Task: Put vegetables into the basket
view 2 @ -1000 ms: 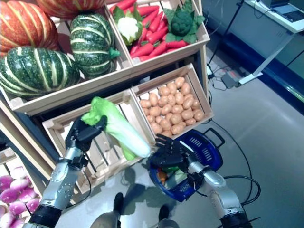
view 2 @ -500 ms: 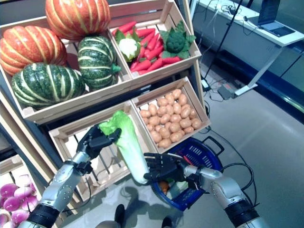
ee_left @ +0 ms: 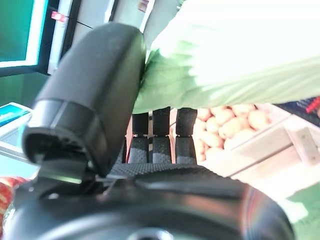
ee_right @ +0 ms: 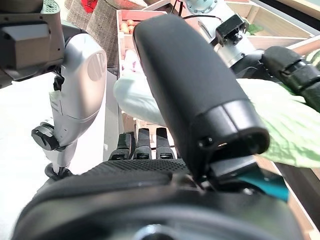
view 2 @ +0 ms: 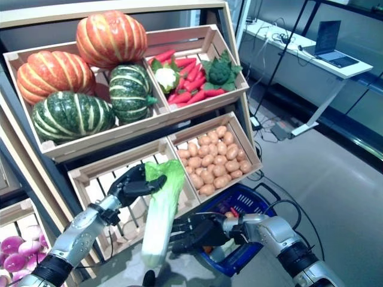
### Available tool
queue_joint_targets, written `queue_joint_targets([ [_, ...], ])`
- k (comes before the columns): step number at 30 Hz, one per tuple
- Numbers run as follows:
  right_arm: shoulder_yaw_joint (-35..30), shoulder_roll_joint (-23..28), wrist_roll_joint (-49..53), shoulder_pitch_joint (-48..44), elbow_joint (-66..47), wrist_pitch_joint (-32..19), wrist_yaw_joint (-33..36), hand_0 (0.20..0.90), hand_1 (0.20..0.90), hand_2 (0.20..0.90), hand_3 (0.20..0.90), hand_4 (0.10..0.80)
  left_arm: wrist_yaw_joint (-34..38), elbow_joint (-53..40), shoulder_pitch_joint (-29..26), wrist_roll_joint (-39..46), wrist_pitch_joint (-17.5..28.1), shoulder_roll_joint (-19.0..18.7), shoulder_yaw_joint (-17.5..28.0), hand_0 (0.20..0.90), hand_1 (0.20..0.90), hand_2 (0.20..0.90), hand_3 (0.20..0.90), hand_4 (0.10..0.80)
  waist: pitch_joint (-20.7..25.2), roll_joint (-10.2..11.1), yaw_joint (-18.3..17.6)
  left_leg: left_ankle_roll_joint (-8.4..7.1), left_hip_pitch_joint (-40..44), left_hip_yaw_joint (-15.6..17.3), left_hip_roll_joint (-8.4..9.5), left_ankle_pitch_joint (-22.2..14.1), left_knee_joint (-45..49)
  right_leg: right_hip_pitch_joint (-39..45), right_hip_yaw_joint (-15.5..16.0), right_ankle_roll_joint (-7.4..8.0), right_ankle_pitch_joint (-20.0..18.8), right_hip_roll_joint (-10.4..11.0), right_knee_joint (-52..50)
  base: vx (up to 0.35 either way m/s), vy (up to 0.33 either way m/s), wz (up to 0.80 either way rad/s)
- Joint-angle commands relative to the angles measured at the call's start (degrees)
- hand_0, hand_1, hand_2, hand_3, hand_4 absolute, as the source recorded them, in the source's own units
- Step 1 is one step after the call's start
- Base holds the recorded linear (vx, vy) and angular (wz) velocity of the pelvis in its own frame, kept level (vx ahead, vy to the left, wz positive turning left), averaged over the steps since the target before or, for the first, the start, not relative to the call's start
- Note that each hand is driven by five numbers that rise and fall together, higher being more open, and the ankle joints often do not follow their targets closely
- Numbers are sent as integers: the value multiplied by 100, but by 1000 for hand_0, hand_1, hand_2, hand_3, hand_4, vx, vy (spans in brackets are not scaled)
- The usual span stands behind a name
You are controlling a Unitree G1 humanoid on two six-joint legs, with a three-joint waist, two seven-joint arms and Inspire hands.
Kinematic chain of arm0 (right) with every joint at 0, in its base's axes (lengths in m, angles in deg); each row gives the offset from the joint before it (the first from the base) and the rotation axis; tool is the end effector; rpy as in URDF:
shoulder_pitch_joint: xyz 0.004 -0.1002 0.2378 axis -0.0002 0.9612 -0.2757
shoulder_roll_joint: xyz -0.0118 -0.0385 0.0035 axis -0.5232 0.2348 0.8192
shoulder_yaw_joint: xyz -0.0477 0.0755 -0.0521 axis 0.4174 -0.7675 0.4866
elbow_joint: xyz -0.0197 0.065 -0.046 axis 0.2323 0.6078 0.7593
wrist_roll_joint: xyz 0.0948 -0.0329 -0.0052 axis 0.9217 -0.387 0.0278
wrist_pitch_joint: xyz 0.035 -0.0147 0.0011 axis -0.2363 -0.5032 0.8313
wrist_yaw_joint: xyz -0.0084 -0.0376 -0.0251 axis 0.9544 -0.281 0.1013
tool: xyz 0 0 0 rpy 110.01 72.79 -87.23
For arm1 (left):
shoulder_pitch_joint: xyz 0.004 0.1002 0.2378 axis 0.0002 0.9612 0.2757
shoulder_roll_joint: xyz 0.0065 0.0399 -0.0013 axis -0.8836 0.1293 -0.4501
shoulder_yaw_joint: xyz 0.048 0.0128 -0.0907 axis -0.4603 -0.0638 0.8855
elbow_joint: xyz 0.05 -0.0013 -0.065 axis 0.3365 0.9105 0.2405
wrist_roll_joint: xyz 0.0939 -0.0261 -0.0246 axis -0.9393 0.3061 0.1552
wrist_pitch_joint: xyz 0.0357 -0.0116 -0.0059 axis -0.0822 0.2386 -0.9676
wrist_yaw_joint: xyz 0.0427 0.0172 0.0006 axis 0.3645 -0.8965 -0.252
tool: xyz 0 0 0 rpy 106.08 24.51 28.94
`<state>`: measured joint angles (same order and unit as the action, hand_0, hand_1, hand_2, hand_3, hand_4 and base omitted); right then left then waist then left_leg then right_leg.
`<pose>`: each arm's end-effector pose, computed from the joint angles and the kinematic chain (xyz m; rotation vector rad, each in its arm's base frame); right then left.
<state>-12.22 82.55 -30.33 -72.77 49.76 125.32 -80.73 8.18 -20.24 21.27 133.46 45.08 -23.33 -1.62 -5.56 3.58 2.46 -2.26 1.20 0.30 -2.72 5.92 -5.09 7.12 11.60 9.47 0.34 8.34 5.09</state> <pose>0.2180 -0.1944 0.0357 0.2110 0.9188 1.0251 0.2166 0.2022 0.0286 -0.2801 0.1574 -0.4633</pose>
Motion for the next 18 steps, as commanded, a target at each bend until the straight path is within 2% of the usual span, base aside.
queue_joint_targets([
  [1,230,-373,1151,-701,-308,-100,-599,900,900,900,900,800,-366,-4,-854,657,557,493,-226,300,300,300,300,400,376,23,111,-32,223,88,75,-623,9,-193,109,-93,-363,181,-27,0,0,0],
  [6,311,-573,1453,-729,-338,-130,-459,900,900,900,900,800,-385,42,-803,915,657,639,-212,300,300,300,300,400,411,23,114,-33,240,67,74,-629,9,-174,97,-100,-365,184,-12,0,0,0],
  [11,253,-876,2013,-647,-283,-175,504,900,900,900,900,800,-312,53,-752,941,704,797,-169,300,300,300,300,400,455,4,115,-27,252,52,83,-645,9,-156,93,-101,-353,198,-9,0,0,0],
  [14,161,-1001,2150,-574,-220,-448,1039,900,900,900,900,800,-266,37,-735,932,715,848,-146,300,300,300,300,400,470,-5,106,-21,258,49,85,-651,9,-146,91,-101,-347,203,-9,0,0,0],
  [18,22,-1116,2338,-511,-173,-421,1426,900,900,900,900,800,-173,-23,-727,941,723,872,-118,300,300,300,300,400,468,-16,89,-11,270,48,88,-656,9,-147,72,-100,-353,201,-9,0,0,0],
])
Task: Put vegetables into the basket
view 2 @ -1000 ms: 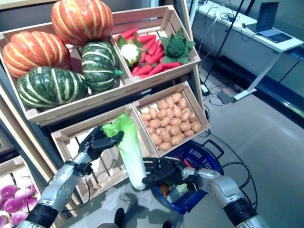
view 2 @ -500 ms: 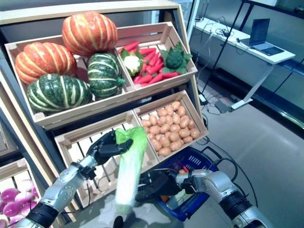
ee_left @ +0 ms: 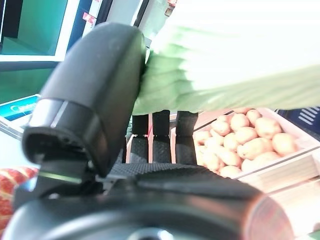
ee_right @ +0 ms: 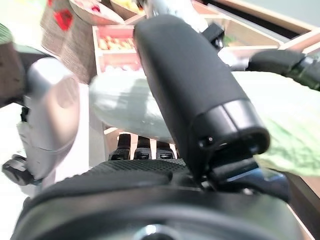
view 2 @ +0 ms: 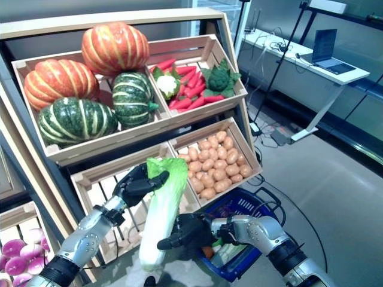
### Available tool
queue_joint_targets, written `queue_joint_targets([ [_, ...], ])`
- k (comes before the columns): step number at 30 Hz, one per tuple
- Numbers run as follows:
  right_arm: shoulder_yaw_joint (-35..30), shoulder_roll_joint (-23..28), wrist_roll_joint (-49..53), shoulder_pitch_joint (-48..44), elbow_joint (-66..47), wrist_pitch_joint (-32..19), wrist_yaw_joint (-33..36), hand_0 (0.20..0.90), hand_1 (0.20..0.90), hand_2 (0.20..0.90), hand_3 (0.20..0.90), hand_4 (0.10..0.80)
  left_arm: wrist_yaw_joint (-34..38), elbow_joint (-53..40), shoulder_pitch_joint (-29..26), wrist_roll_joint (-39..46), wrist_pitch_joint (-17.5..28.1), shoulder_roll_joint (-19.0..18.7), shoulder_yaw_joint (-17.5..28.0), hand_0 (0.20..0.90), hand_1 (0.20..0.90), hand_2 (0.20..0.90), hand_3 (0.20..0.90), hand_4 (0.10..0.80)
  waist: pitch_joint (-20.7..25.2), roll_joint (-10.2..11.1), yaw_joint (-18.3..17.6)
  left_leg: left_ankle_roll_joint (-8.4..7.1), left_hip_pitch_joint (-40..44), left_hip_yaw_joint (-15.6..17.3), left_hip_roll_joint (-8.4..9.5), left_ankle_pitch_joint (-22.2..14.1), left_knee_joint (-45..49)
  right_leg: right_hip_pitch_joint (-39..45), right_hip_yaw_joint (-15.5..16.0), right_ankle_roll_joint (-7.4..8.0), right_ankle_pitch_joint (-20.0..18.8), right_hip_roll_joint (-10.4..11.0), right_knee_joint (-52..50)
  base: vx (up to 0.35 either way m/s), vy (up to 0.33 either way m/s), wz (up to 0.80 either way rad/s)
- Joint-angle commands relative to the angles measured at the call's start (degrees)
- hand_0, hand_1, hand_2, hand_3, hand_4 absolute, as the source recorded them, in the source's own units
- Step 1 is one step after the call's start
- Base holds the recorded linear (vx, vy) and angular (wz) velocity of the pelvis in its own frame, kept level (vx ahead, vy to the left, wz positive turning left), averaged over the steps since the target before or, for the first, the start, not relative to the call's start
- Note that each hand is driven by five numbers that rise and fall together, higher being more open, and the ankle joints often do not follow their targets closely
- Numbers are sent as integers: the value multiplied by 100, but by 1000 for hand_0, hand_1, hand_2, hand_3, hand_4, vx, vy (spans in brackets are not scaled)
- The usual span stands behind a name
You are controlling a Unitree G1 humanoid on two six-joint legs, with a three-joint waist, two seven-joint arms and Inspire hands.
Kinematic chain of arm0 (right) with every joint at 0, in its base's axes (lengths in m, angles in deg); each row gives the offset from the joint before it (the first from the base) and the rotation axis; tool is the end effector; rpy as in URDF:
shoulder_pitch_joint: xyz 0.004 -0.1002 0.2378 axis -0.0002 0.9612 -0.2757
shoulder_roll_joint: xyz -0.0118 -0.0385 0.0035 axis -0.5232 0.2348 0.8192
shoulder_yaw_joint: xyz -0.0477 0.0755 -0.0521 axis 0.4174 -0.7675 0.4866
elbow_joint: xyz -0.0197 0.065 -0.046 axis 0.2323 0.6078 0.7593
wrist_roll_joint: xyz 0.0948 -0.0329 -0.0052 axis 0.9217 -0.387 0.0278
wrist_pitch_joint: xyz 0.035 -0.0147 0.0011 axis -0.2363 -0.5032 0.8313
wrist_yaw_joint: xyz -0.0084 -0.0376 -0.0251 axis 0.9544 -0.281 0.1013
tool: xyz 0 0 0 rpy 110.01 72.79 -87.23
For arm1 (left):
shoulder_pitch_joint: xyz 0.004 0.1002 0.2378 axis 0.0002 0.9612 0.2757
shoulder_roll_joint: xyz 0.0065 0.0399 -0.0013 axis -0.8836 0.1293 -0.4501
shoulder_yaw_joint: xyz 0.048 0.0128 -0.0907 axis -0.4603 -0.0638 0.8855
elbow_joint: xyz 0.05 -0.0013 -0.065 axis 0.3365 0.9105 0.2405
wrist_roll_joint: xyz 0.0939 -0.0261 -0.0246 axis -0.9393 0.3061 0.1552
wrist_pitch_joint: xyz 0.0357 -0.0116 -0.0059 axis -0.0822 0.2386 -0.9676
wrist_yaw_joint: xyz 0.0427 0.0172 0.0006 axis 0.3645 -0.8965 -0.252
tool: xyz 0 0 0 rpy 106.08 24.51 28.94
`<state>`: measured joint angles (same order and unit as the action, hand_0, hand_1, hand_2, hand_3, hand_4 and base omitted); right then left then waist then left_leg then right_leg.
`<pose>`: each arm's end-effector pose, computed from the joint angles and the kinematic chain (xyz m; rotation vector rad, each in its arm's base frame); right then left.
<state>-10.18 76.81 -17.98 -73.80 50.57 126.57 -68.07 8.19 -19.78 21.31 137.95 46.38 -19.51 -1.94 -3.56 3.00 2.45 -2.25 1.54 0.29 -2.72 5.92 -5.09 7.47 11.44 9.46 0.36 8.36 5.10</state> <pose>0.2148 -0.1600 0.0293 0.3864 0.9249 0.9655 0.2161 0.1873 0.0236 -0.4202 0.1288 -0.4562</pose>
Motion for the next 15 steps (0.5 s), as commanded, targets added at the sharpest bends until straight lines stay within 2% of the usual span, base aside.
queue_joint_targets([
  [1,-206,-563,1128,-396,-254,-499,193,900,900,900,900,800,-162,-71,-730,490,607,500,-72,300,300,300,300,400,263,40,82,-8,243,56,85,-658,9,-181,82,-100,-357,199,-10,0,0,0],
  [6,-236,-681,1351,-304,-281,-310,190,900,900,900,900,800,-43,-125,-709,507,660,528,-29,300,300,300,300,400,263,41,78,-13,239,69,76,-654,9,-184,66,-105,-353,192,-10,0,0,0],
  [15,-75,-825,1411,-320,-492,-180,-1166,900,900,900,900,800,-126,-141,-722,547,597,503,-5,300,300,300,300,400,267,42,138,-15,256,44,45,-653,9,-172,76,-138,-319,173,-32,3,-2,0],
])
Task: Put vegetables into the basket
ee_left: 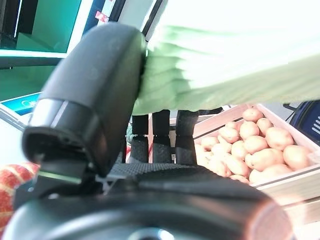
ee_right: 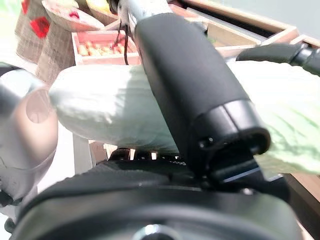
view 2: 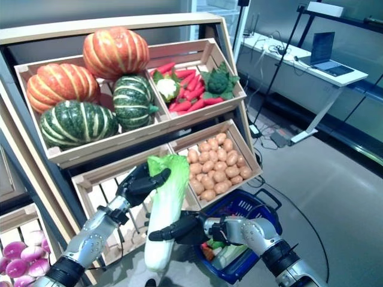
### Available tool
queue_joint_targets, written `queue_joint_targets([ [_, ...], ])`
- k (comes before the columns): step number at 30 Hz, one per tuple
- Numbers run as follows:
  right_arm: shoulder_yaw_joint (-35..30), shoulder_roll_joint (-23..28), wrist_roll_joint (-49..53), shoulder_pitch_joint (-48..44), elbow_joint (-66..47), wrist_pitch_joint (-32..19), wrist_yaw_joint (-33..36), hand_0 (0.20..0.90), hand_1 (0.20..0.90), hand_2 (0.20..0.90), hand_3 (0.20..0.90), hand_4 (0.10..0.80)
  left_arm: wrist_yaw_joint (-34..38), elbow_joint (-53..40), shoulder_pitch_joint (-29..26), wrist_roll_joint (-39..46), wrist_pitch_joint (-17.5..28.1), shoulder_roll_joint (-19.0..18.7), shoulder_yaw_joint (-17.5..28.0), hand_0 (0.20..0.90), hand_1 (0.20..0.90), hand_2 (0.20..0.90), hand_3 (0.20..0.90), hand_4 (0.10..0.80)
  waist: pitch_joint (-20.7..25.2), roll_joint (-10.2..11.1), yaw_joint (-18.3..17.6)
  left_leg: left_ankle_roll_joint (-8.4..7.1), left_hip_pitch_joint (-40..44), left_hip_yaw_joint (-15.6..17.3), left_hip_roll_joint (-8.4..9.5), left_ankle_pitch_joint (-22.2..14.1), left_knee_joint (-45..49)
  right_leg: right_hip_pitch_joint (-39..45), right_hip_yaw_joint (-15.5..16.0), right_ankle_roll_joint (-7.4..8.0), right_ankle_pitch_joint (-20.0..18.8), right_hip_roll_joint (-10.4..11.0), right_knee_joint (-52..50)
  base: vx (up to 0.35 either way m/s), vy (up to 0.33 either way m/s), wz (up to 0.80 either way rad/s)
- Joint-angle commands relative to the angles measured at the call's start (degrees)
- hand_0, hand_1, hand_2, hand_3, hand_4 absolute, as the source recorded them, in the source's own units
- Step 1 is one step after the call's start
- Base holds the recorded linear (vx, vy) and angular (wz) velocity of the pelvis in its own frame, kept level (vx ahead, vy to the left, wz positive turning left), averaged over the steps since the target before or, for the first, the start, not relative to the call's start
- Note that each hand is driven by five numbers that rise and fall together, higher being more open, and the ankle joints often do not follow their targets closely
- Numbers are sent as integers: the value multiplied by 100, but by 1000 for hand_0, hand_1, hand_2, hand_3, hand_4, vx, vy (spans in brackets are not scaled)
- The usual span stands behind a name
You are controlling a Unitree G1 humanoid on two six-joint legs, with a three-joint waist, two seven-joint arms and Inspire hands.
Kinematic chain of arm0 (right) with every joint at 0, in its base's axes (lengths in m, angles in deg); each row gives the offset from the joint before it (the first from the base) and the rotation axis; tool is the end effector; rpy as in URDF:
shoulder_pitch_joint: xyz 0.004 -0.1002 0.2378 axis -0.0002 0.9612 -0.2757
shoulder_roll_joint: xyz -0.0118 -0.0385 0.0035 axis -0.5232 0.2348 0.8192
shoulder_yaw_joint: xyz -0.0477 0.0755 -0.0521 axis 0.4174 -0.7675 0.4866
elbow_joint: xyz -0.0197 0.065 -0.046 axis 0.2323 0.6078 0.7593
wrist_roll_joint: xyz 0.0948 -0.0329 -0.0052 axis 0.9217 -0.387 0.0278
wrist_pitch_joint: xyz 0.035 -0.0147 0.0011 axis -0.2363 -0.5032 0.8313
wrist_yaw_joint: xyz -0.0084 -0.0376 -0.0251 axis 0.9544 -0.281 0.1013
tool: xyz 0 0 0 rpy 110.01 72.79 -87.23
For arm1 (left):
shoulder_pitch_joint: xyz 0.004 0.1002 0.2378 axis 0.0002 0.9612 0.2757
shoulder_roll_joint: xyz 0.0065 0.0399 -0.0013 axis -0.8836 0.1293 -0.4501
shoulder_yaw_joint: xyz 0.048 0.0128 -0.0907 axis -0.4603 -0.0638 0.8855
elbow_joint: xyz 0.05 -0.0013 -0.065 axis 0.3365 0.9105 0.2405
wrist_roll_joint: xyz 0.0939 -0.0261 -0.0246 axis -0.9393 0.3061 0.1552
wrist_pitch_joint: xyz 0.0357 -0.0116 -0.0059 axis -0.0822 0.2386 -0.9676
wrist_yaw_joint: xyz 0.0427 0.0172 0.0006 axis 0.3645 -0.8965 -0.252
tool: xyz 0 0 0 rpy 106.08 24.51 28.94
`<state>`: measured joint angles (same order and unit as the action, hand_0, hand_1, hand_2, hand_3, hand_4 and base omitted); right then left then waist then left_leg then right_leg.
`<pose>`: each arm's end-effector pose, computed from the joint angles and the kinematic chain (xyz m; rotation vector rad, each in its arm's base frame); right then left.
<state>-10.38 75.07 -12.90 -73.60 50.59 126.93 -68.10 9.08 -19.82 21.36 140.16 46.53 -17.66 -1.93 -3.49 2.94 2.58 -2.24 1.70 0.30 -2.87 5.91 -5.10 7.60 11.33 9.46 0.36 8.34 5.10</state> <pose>0.2128 -0.1506 0.0290 0.5042 0.9166 1.0080 0.2159 0.1799 0.0219 -0.4887 0.1226 -0.4382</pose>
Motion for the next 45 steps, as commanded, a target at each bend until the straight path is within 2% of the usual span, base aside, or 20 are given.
queue_joint_targets([
  [1,-49,-659,891,-333,-496,-221,-1169,900,900,900,900,800,-222,-138,-719,319,579,326,0,300,300,300,300,400,261,48,127,-18,241,40,60,-654,10,-183,88,-138,-318,175,-33,0,0,0],
  [2,-26,-676,794,-302,-486,-241,-1271,900,900,900,900,800,-245,-132,-695,312,579,350,19,300,300,300,300,400,270,46,134,-22,243,35,59,-656,10,-176,89,-140,-314,179,-28,0,0,0],
  [3,-22,-683,723,-282,-485,-272,-1300,406,406,406,406,471,-236,-141,-689,340,574,347,24,300,300,300,300,400,278,42,134,-22,241,29,60,-658,10,-178,83,-141,-308,178,-28,0,0,0],
  [4,-14,-691,709,-271,-465,-308,-1311,300,300,300,300,400,-252,-117,-689,344,585,350,34,300,300,300,300,400,279,41,136,-21,239,24,62,-657,10,-180,78,-144,-303,176,-32,0,0,0],
  [10,-13,-645,520,-225,-483,-444,-1480,300,300,300,300,400,-143,-169,-666,330,592,363,15,300,300,300,300,400,259,28,132,-23,240,11,60,-663,10,-170,72,-149,-286,178,-37,0,0,0],
  [17,-28,-595,598,-225,-511,-596,-1330,300,300,300,300,400,-150,-121,-641,276,531,370,38,300,300,300,300,400,253,17,131,-25,249,-3,62,-663,10,-164,62,-150,-279,179,-41,0,0,0],
  [26,-351,-480,839,-128,-598,-1164,-1179,300,300,300,300,400,-143,-170,-609,44,465,280,107,300,300,300,300,400,226,-1,101,-34,247,-27,45,-663,10,-168,43,-154,-251,156,-69,0,0,0],
  [27,-427,-473,818,-114,-594,-1185,-1169,300,300,300,300,400,-193,-173,-602,3,457,262,119,846,846,846,846,764,219,-7,96,-32,246,-37,45,-663,10,-172,37,-156,-246,150,-76,0,0,0],
  [28,-461,-459,844,-108,-605,-1207,-1150,300,300,300,300,400,-195,-175,-599,6,472,248,112,900,900,900,900,800,213,-9,91,-32,250,-38,43,-662,10,-174,36,-153,-252,151,-74,0,0,0],
  [37,-821,-315,845,9,-688,-1543,-1017,300,300,300,300,400,-230,-259,-558,-54,393,183,194,900,900,900,900,800,179,-17,44,-36,250,-16,22,-672,10,-168,8,-146,-267,129,-42,-3,-2,0],
  [45,-1365,-318,1118,-59,-862,-2424,-705,300,300,300,300,400,-423,-309,-563,115,186,162,370,900,900,900,900,800,169,-46,-8,-41,219,26,-9,-653,10,-216,-47,-143,-287,117,-44,-13,-7,0],
])
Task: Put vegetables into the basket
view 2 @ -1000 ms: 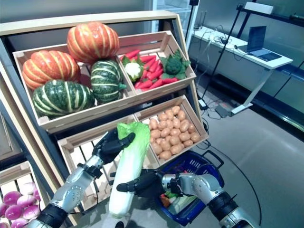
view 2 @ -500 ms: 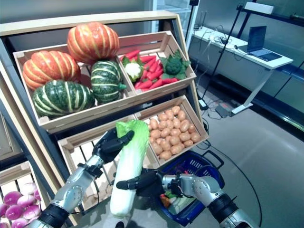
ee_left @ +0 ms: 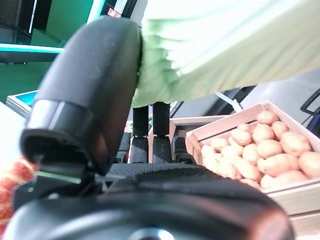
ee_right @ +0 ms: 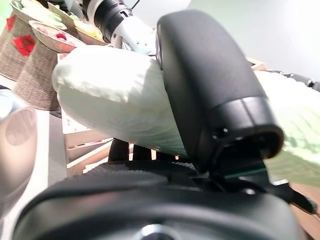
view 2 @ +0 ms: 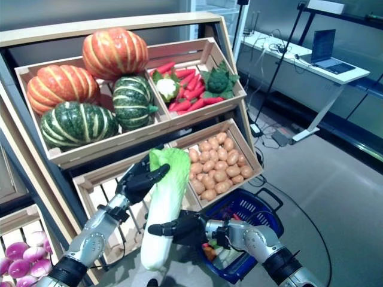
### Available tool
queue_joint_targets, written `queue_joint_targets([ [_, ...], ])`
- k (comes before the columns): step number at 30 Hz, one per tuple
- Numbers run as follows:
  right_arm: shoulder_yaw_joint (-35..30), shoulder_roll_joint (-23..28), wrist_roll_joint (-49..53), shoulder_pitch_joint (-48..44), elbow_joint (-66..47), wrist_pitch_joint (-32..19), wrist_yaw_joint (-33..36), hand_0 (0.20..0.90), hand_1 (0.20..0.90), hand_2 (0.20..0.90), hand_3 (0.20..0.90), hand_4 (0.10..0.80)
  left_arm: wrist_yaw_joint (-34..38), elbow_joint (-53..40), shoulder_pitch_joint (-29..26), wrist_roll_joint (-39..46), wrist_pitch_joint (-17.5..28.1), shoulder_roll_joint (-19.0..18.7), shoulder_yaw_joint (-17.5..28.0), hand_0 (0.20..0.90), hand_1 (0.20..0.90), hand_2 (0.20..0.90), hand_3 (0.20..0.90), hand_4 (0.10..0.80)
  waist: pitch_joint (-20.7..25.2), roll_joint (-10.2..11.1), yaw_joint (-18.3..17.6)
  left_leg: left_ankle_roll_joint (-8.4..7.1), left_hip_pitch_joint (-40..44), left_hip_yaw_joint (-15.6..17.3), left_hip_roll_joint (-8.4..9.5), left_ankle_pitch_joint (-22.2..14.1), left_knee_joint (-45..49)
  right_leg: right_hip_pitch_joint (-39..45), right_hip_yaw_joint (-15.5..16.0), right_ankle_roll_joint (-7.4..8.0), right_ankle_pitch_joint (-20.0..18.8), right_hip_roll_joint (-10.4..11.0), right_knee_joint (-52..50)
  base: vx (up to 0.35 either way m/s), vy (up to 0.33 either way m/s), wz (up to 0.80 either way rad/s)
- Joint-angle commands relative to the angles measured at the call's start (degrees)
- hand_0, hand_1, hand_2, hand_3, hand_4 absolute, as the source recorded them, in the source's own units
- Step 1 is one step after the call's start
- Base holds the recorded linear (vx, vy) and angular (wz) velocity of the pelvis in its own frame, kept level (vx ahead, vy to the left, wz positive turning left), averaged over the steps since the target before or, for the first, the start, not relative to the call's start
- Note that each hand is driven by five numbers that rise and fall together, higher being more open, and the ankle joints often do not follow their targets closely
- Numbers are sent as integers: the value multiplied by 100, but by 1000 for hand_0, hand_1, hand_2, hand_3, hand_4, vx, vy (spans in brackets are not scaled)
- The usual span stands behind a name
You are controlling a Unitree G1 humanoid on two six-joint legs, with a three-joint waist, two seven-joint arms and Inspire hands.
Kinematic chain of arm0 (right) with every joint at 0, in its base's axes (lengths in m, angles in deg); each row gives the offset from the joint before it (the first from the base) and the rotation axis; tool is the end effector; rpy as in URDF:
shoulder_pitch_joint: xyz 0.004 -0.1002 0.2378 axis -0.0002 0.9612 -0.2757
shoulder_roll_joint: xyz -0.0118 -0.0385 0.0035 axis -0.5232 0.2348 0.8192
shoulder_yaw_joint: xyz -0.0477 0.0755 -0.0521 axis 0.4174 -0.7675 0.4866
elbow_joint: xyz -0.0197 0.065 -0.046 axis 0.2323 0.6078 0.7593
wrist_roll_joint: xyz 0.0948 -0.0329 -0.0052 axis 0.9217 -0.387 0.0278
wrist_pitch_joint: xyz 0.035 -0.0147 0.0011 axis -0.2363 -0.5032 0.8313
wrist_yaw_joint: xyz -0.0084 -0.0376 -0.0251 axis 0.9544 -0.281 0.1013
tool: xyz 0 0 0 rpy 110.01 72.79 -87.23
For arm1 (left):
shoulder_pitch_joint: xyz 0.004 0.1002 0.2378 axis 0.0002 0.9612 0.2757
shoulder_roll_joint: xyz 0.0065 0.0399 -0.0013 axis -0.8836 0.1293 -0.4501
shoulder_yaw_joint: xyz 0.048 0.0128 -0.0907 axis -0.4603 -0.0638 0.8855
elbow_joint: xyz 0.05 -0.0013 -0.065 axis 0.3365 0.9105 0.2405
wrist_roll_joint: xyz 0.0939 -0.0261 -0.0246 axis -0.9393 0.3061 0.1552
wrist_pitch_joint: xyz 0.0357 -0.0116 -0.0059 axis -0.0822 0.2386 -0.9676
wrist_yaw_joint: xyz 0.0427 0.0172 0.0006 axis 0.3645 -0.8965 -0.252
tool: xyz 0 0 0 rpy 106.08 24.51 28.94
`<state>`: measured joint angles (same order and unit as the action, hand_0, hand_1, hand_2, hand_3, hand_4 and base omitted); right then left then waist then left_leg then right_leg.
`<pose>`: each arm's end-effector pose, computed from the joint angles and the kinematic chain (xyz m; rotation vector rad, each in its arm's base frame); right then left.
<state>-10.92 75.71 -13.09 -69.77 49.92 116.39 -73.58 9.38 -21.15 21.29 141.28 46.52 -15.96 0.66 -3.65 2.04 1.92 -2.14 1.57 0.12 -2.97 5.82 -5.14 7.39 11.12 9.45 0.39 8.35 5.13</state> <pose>0.2062 -0.1573 0.0236 0.5740 0.7452 1.0422 0.2190 0.1788 0.0280 -0.5411 0.0709 -0.4134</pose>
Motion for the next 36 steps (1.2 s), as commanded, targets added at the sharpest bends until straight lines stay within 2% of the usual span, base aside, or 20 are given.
queue_joint_targets([
  [1,-1461,-409,1127,-420,-825,-1532,-138,300,300,300,300,400,-502,-222,-550,46,144,-2,172,900,900,900,900,800,184,36,46,-44,233,54,-1,-655,14,-201,-37,-142,-283,116,-50,0,0,0],
  [13,-2528,-603,1423,-218,-772,-2462,401,300,300,300,300,400,-716,-440,-457,236,-136,38,465,900,900,900,900,800,137,34,-30,-21,210,121,-23,-722,14,-235,-93,-136,-238,96,-54,-2,-4,-2],
  [25,-3509,-1157,1922,88,3,-3537,1286,300,300,300,300,400,-792,-649,-375,314,-202,82,718,900,900,900,900,800,-9,12,-79,0,107,201,-78,-664,14,-442,-193,-197,-152,27,-230,-31,-20,-3],
  [29,-3733,-1036,2303,-28,685,-3825,1267,300,300,300,300,400,-790,-711,-523,370,-86,35,717,900,900,900,900,800,-257,-51,-65,-1,5,191,-114,-647,58,-705,-268,-251,9,-35,-587,-125,-25,-2],
  [33,-3928,-792,2803,-404,1529,-4161,1294,300,300,300,300,400,-822,-882,-824,573,55,-108,741,900,900,900,900,800,-704,-85,-44,-6,-327,149,-111,-670,365,-1004,-342,-336,120,-103,-873,-246,-48,-8],
  [36,-3937,-581,3154,-871,2149,-4473,1266,300,300,300,300,400,-768,-1098,-1270,623,274,-212,653,900,900,900,900,800,-1215,-120,-10,-16,-924,68,8,-747,1010,-1444,-364,-466,243,-183,-1366,-341,-76,-1],
])
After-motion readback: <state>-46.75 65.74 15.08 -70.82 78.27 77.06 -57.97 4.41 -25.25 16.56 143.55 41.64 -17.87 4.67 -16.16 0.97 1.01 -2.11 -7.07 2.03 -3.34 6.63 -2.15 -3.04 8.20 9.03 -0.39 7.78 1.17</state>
